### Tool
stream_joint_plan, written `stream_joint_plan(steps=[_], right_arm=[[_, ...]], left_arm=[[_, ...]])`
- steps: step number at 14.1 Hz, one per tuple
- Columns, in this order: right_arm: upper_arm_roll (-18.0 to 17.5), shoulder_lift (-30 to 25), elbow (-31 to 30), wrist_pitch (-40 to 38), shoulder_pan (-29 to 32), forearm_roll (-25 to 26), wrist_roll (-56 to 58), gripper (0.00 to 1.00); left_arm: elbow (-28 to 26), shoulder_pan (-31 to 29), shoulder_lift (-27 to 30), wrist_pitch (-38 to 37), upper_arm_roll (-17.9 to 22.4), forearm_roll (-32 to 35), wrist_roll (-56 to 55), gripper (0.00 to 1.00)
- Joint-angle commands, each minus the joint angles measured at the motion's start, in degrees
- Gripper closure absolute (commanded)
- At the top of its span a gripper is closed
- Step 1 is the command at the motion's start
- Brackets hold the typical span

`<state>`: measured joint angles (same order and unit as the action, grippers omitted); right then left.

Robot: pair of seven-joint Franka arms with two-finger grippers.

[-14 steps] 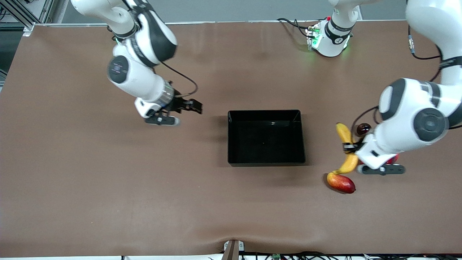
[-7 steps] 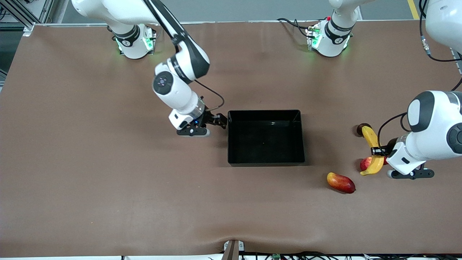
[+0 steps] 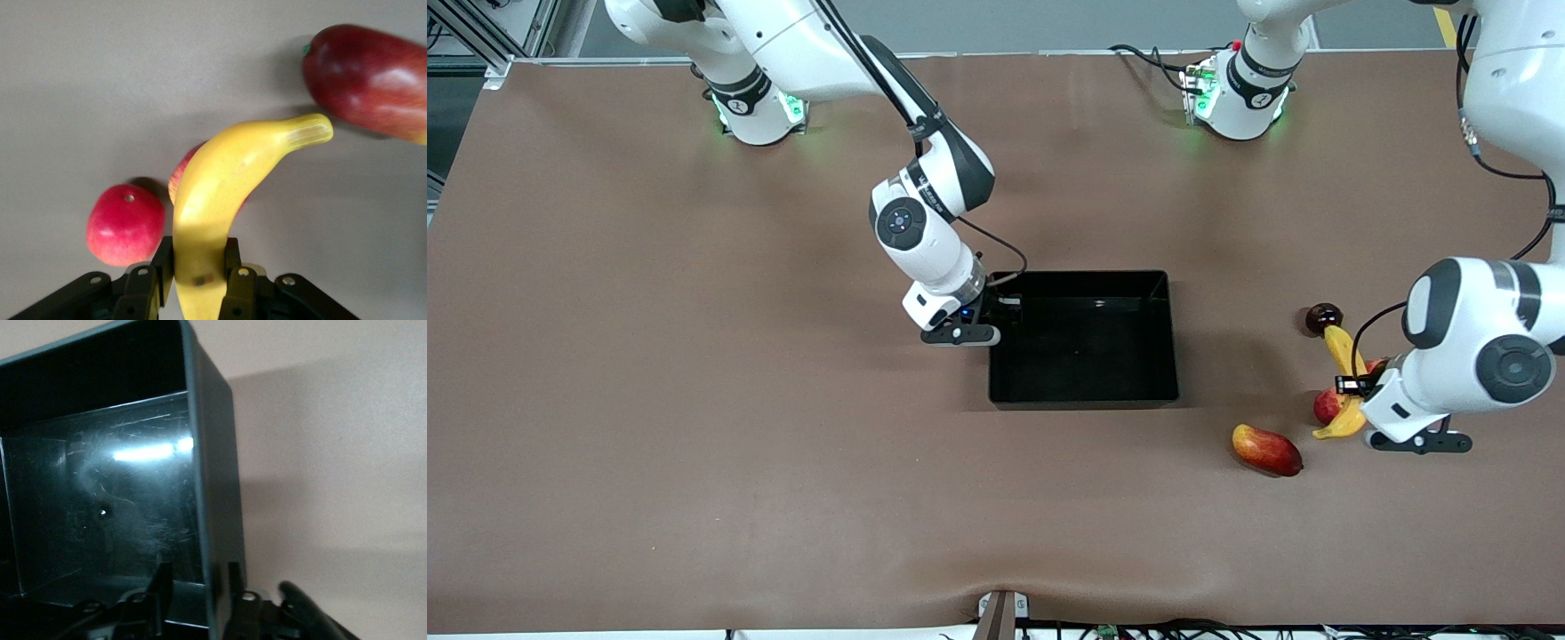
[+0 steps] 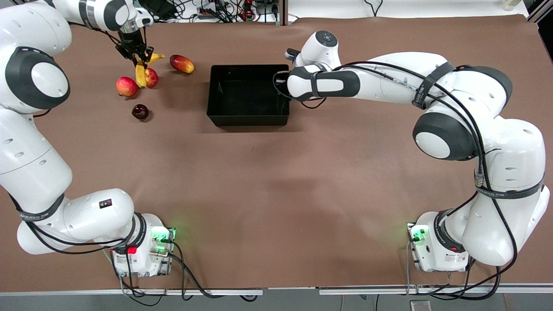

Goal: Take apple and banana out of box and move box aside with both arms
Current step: 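Drag the tray toward the right arm while the left gripper holds the banana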

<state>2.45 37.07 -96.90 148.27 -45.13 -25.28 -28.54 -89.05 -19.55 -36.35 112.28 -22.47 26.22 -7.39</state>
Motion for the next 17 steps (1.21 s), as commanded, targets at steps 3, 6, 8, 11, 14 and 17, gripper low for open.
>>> stream_joint_plan(steps=[3,6,8,11,14,17], right_arm=[[2.4,-1.1,-1.1,-3.0,0.4,1.8,1.0,1.00],[6.1,-6.6,-2.0,-14.3,0.7,1.8,4.6,1.00],[8.1,-10.2,-2.1,-20.7,0.7,1.8,4.7,1.00],[13.2,-15.7,-2.2,-31.9,1.0,2.1,4.9,1.00],[17.7,-23.2,-8.8,-35.9,1.0,7.7,6.9,1.00],[21.4,-32.7,-22.9,-29.8,4.8,11.6,19.7,1.00]], left_arm=[[0.3,-0.1,0.1,0.6,-0.5,5.5,6.1,1.00],[0.1,-0.1,0.2,0.4,-0.6,5.7,5.8,1.00],[-0.4,0.8,0.4,-0.4,-1.2,3.8,-1.9,1.00],[-3.0,3.0,0.8,-0.7,-3.1,3.7,-17.0,1.00],[-5.2,4.1,1.6,-0.7,-3.2,3.7,-25.7,1.00],[-6.0,3.9,1.6,-0.8,-3.1,4.3,-34.6,1.00]])
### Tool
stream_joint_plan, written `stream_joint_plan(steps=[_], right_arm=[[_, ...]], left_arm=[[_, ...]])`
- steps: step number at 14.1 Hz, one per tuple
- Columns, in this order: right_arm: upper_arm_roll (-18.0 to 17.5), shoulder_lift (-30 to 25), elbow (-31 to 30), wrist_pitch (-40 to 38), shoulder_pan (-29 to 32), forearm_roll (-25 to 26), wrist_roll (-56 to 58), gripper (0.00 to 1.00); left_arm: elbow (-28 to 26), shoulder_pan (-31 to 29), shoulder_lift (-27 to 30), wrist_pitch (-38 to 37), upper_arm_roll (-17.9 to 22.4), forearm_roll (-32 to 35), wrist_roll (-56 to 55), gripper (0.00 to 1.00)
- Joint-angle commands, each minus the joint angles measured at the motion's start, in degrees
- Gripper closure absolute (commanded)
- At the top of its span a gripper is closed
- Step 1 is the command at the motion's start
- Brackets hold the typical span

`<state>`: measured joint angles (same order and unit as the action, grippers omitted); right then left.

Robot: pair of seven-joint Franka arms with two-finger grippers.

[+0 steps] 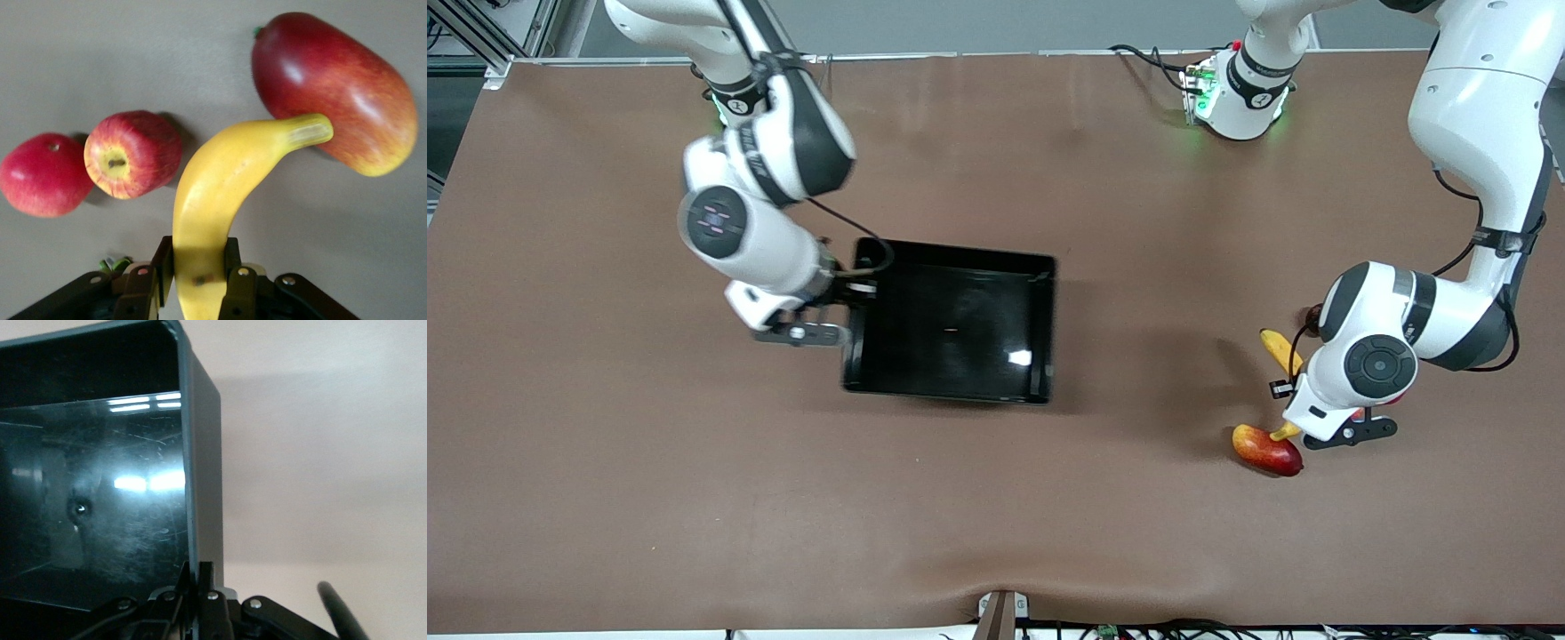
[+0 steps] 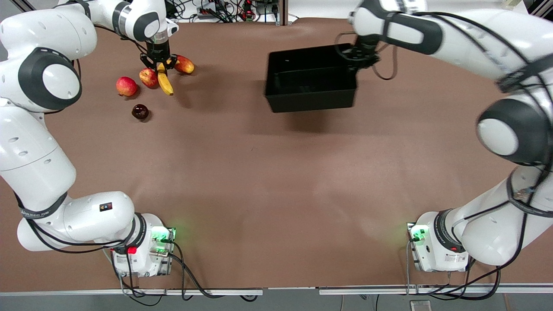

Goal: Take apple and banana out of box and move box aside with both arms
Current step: 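Drag the tray toward the right arm while the left gripper holds the banana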

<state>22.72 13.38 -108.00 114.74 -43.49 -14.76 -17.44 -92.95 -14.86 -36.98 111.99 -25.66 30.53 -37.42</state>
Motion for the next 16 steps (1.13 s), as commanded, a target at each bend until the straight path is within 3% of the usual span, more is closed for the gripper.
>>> stream_joint_plan(steps=[1,4,7,12,16], right_arm=[[1.4,-10.2,-14.0,3.8,6.4,1.1,13.9,1.00],[1.5,-11.4,-17.3,4.1,14.8,1.8,23.9,1.00],[1.4,-10.4,-19.3,8.9,26.1,3.2,37.6,1.00],[1.2,-4.1,-20.9,19.3,39.9,2.5,55.5,1.00],[1.0,-1.2,-20.9,21.3,43.8,-1.0,59.0,1.00]], left_arm=[[-3.0,-0.8,2.5,-0.8,0.1,0.0,-6.1,1.00],[-6.1,-0.5,5.7,-3.6,-0.3,0.1,-7.9,1.00],[-6.1,-1.1,6.1,-6.2,-3.5,-0.8,-9.8,1.00],[-10.7,-1.1,6.1,-4.4,-3.8,-0.7,-10.2,1.00],[-16.5,-1.5,6.8,2.5,-3.7,-0.6,-12.4,1.00]])
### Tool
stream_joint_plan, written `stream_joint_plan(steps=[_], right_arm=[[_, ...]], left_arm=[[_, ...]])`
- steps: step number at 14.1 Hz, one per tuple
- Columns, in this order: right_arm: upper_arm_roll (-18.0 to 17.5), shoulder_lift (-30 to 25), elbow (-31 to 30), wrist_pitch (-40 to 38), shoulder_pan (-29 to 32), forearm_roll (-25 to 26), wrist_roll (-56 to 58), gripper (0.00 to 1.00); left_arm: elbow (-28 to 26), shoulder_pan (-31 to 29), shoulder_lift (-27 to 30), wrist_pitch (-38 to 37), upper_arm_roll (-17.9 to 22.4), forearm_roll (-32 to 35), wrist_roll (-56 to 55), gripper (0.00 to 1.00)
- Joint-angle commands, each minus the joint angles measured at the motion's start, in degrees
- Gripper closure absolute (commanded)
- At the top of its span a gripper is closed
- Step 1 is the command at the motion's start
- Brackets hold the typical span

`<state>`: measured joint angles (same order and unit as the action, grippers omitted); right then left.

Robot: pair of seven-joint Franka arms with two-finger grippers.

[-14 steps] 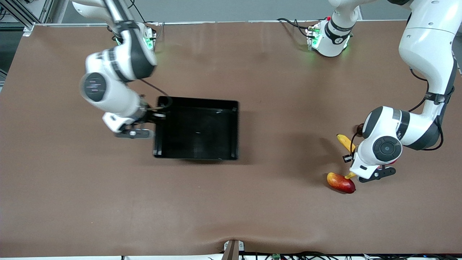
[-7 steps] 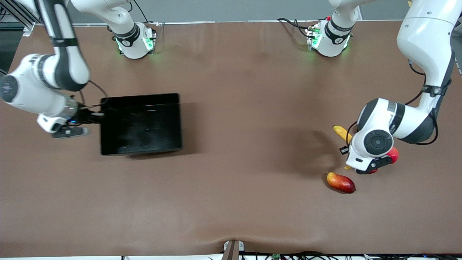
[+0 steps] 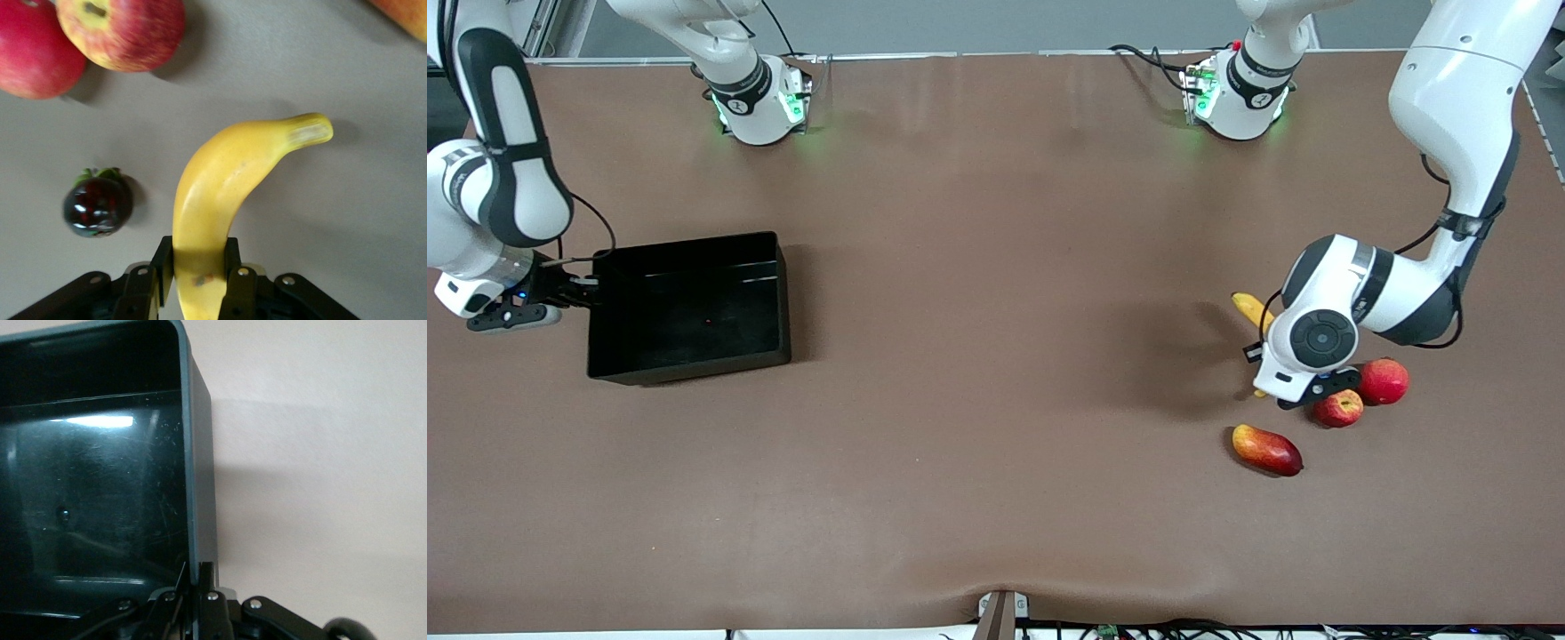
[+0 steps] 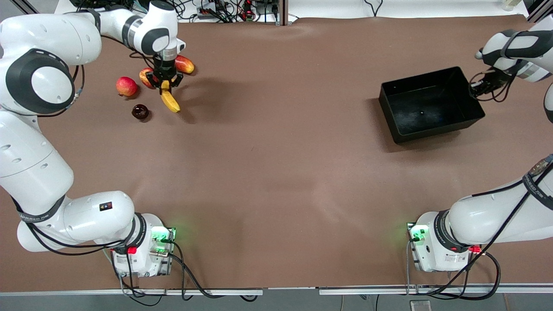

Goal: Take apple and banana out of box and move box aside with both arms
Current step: 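Lower the banana beside the fruits while the right gripper releases the tray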

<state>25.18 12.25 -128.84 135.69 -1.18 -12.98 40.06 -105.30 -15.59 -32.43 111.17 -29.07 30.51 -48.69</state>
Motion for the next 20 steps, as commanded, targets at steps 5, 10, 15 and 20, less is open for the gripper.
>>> stream_joint_plan(steps=[5,10,15,20], right_arm=[[-1.3,2.5,0.4,0.4,3.1,-10.1,3.7,1.00],[-1.2,3.9,3.6,-3.0,4.4,-10.3,3.5,0.00],[-1.1,4.7,13.3,-20.0,5.0,-8.9,6.8,0.00],[-1.5,10.6,30.3,-21.6,3.4,2.0,23.7,0.00]], left_arm=[[-6.1,-1.0,2.5,5.8,-0.3,0.2,-1.1,1.00],[-8.2,-1.8,2.3,10.1,-0.3,0.2,-1.4,1.00],[-7.8,-1.8,1.9,10.0,-0.2,0.3,-0.8,0.76],[-1.7,-1.6,4.0,6.6,-0.6,0.3,0.6,0.00]])
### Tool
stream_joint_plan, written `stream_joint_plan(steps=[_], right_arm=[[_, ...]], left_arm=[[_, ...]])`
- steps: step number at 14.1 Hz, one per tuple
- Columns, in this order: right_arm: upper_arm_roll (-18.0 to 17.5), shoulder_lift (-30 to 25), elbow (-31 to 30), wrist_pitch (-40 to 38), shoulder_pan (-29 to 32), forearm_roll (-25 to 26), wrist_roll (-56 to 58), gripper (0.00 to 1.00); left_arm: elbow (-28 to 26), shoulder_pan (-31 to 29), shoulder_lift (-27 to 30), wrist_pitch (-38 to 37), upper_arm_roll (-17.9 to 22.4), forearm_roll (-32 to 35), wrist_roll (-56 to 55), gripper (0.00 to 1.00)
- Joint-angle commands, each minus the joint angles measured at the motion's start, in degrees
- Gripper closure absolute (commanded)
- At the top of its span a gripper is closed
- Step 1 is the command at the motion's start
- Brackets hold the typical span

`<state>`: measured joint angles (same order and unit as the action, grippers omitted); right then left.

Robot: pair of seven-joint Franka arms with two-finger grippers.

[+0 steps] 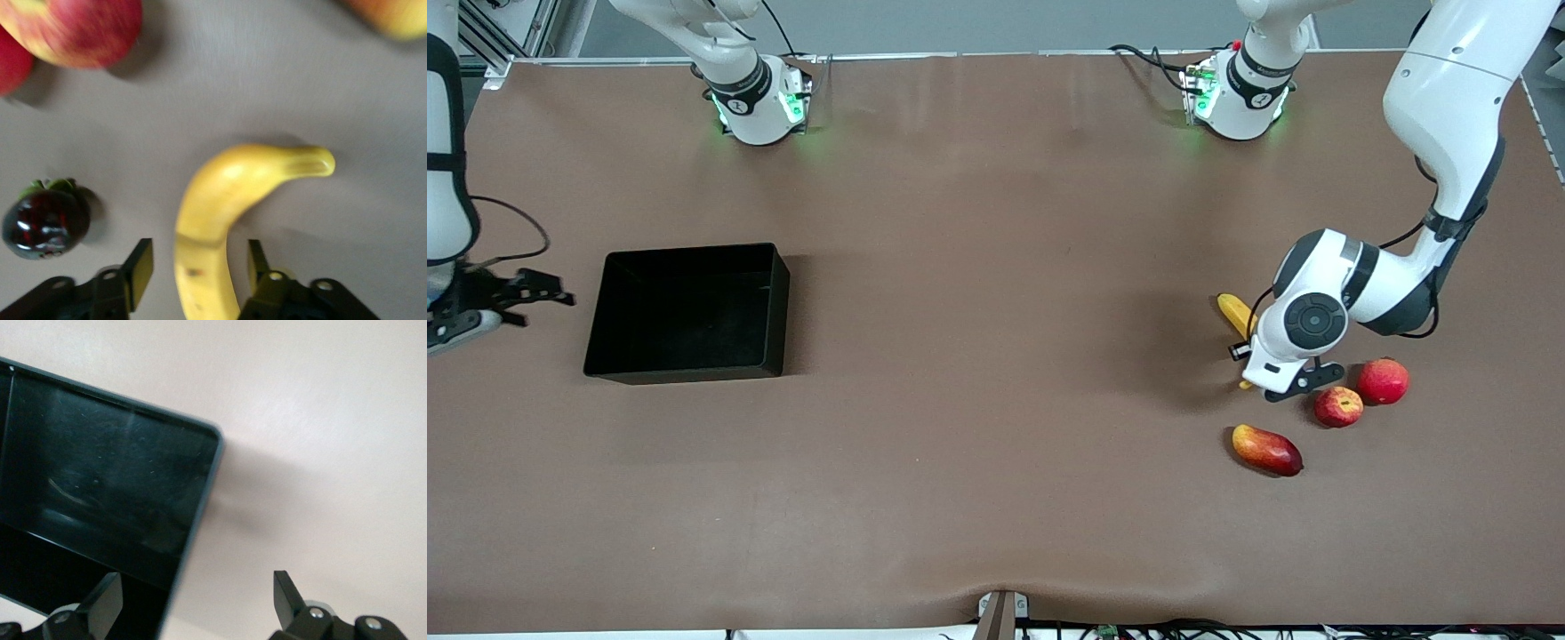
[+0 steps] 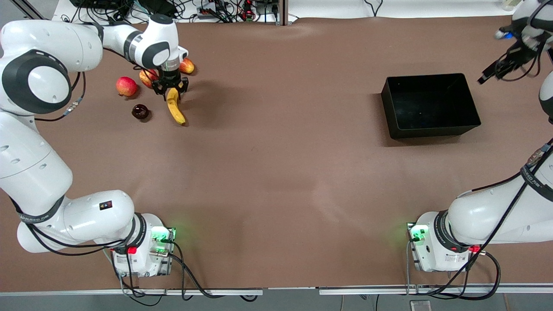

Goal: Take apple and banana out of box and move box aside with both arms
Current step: 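Lower the banana beside the fruits while the right gripper releases the tray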

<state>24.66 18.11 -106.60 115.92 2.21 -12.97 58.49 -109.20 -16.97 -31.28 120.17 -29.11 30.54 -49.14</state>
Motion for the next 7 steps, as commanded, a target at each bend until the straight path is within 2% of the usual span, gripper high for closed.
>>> stream_joint_plan(steps=[1,3,5,7], right_arm=[[-1.0,5.4,10.3,-1.5,-1.4,4.3,8.9,0.00],[-0.9,5.9,14.4,-1.8,-2.3,7.3,9.4,0.00],[-1.0,5.6,17.1,-4.5,-2.3,5.0,9.4,0.00],[-1.1,5.8,24.5,-16.2,-3.8,3.7,5.4,0.00]], left_arm=[[4.2,-0.2,3.7,-4.6,-1.6,0.2,2.5,0.00],[9.8,-0.3,5.2,-10.9,-2.0,-0.6,6.3,0.00],[16.9,-0.4,5.5,-18.4,-3.6,-0.6,10.5,0.00],[24.3,-0.4,5.9,-25.0,-3.8,-0.7,14.5,0.00]])
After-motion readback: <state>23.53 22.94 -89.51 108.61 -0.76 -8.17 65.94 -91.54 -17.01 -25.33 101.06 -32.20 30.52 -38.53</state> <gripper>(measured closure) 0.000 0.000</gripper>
